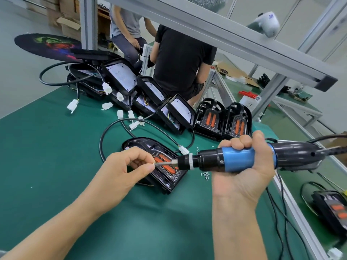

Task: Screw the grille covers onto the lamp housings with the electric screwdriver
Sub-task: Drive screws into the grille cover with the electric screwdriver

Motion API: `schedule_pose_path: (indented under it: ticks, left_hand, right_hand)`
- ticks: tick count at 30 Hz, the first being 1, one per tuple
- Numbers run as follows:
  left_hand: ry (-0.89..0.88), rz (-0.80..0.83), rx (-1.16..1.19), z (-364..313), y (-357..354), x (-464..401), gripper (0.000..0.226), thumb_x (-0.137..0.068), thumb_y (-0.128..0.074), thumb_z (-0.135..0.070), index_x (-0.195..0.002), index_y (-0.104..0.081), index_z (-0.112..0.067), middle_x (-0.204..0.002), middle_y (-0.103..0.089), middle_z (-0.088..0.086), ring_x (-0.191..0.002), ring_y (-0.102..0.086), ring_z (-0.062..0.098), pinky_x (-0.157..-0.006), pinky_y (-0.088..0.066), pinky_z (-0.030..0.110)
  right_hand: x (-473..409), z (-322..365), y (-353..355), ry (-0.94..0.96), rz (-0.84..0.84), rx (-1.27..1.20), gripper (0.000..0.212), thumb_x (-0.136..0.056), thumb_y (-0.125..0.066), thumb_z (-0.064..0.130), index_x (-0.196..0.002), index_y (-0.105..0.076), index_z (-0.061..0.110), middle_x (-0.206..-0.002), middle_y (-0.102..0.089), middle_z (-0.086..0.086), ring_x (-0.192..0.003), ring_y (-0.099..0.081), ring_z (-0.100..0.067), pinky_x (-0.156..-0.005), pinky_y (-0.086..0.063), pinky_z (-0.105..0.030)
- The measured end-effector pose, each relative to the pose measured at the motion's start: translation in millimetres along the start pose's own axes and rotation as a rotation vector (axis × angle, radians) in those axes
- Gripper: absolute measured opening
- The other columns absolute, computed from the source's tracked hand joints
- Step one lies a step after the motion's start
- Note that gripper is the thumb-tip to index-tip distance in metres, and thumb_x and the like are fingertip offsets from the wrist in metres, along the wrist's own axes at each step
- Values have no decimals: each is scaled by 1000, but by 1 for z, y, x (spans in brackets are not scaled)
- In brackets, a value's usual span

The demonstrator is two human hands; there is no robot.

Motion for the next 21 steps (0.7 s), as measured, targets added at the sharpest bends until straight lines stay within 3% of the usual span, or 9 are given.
schedule_pose_path:
  ticks: [5,14,18,21]
  left_hand:
    - [-101,-22,-119,-5,4,-1,22,-85,-66,-11,-75,-63,-30,-76,-60,-8,-71,-51,8,-66,-39,10]
    - [-128,-34,-226,7,26,-14,16,-90,-60,-15,-81,-61,-27,-81,-60,-7,-77,-53,13,-71,-42,19]
    - [-117,-199,-327,14,44,-21,11,-90,-59,-12,-83,-61,-21,-79,-60,-10,-68,-51,-4,-65,-35,9]
    - [-119,-187,-548,20,43,-24,7,-89,-60,-15,-85,-61,-20,-84,-59,-12,-76,-51,4,-70,-33,21]
  right_hand:
    - [-4,-6,-4,5,20,12,15,-72,-62,12,-83,-54,19,-59,-51,8,-50,-49,-6,-58,-47,-19]
    - [-12,-36,-24,-44,70,34,16,-72,-60,11,-82,-54,21,-60,-49,8,-51,-48,-7,-59,-46,-20]
    - [-20,-50,-35,-45,95,75,17,-70,-60,10,-82,-53,21,-57,-49,8,-50,-47,-7,-58,-45,-20]
    - [-24,-65,-36,-43,117,160,19,-71,-60,7,-84,-54,19,-57,-51,7,-49,-49,-8,-57,-45,-21]
Point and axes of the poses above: each hand's wrist, its own x-axis away from the middle knuckle, its own y-axis out of the back of the hand, z = x × y, the point moved 3 cm from there along -x, towards the middle knuckle
